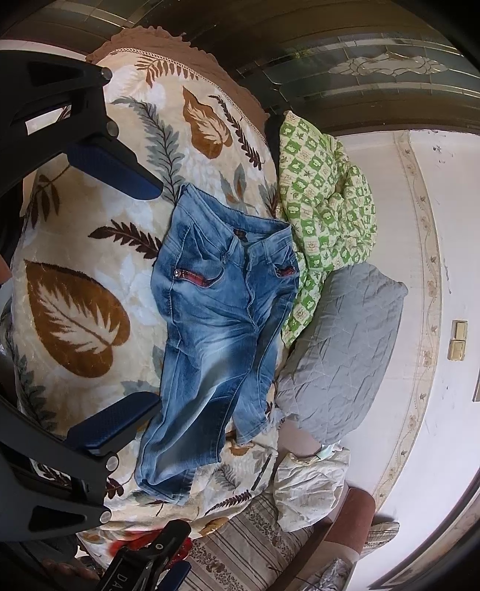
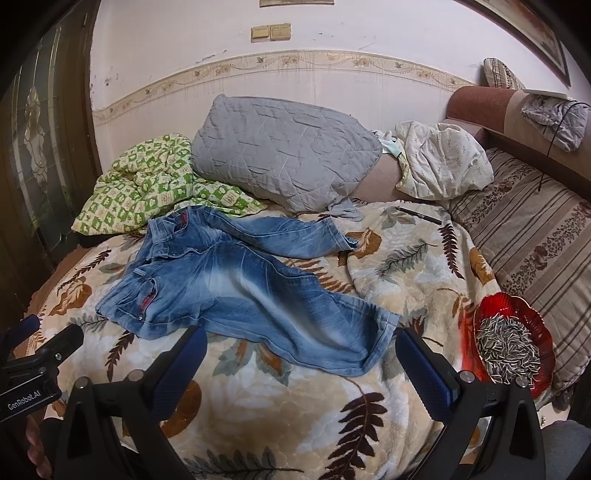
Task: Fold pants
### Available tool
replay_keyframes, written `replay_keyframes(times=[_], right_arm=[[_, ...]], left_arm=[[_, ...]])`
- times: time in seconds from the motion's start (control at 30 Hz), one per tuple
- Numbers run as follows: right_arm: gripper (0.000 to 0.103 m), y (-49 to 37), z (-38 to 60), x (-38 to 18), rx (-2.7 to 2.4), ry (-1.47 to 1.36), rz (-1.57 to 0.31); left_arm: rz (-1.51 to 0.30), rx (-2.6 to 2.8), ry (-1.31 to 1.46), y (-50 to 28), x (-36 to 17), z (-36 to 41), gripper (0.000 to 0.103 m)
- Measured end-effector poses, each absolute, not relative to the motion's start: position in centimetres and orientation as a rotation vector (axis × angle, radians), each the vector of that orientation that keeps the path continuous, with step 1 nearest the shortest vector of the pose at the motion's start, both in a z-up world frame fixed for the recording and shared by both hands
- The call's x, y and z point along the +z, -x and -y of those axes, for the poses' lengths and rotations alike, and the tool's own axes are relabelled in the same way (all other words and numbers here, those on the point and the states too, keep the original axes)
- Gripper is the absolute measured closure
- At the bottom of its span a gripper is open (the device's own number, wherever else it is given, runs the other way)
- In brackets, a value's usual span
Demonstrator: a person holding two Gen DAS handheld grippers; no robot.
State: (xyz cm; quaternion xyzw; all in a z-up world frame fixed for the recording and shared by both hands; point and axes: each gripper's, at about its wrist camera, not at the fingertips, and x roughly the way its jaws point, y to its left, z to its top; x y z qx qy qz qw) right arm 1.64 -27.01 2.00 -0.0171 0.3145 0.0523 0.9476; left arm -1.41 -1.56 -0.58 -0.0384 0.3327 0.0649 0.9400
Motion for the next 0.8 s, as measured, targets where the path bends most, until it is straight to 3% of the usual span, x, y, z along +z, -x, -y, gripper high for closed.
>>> replay_keyframes(times=[0.8], right_arm=[[0.000,-1.56,27.29,2.09,0.101,0.035,-0.637]], left_arm=[[-0.662,0.134,0.057,1.31,0.19,2.04,0.000]])
